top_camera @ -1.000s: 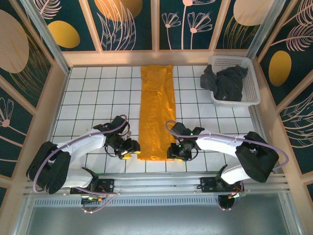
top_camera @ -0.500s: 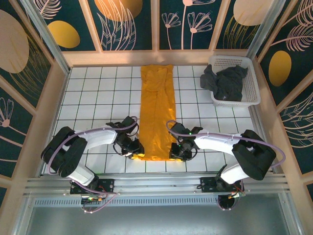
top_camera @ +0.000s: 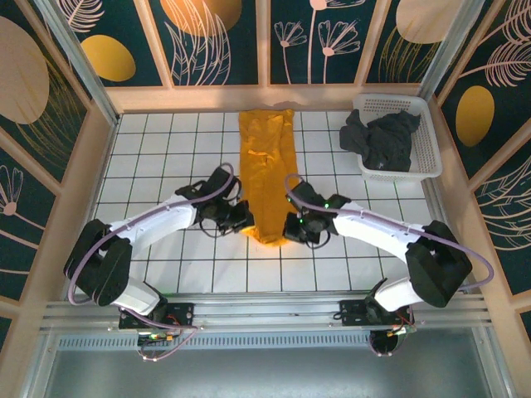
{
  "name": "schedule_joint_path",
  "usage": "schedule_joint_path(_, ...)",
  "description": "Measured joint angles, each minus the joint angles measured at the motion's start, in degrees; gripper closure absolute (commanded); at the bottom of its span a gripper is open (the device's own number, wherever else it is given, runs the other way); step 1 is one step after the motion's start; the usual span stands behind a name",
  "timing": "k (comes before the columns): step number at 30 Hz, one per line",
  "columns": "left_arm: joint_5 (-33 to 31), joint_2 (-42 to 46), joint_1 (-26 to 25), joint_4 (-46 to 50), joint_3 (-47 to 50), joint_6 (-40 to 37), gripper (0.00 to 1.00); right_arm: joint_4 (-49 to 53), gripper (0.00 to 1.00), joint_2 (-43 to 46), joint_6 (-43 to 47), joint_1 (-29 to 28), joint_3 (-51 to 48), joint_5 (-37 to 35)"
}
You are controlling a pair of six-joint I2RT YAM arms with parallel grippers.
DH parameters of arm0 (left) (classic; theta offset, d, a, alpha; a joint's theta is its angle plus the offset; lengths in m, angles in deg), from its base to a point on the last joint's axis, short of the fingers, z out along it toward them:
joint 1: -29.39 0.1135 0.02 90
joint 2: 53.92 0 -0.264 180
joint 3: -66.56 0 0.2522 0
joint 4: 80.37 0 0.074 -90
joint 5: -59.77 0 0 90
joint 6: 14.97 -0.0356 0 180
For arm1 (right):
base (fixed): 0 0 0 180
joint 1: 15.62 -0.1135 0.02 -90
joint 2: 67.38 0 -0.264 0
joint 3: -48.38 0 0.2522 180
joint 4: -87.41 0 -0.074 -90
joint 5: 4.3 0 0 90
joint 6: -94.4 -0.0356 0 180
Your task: Fold and stack the t-shirts
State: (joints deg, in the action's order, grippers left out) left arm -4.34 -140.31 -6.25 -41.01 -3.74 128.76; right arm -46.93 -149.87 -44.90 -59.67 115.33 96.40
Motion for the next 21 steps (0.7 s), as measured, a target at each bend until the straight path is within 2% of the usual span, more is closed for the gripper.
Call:
schedule_joint_path(5,-1.3,-3.6,5.2,-1.1,-8.5,0.8,1.00,0.6,1.00,-5.6,4.0,7.3,11.4,-0.9)
schedule_joint_path(9,-1.5,-11.2,8.4,-2.1,-15.3,0.8,1.00,1.2,1.00,-14.4,7.5,11.8,21.6,-1.4)
schedule_joint_path(14,-2.4,-21.2,10.9,-2.8,-23.9,0.8,1.00,1.6,1.00,-24.7,10.5,16.1,31.7,-1.2)
schedule_joint_path(21,-2.6,-30.5,14.0,-2.8,-33.3,0.8,1.00,2.4,1.00,-37.0,13.2,19.9,44.7,0.2)
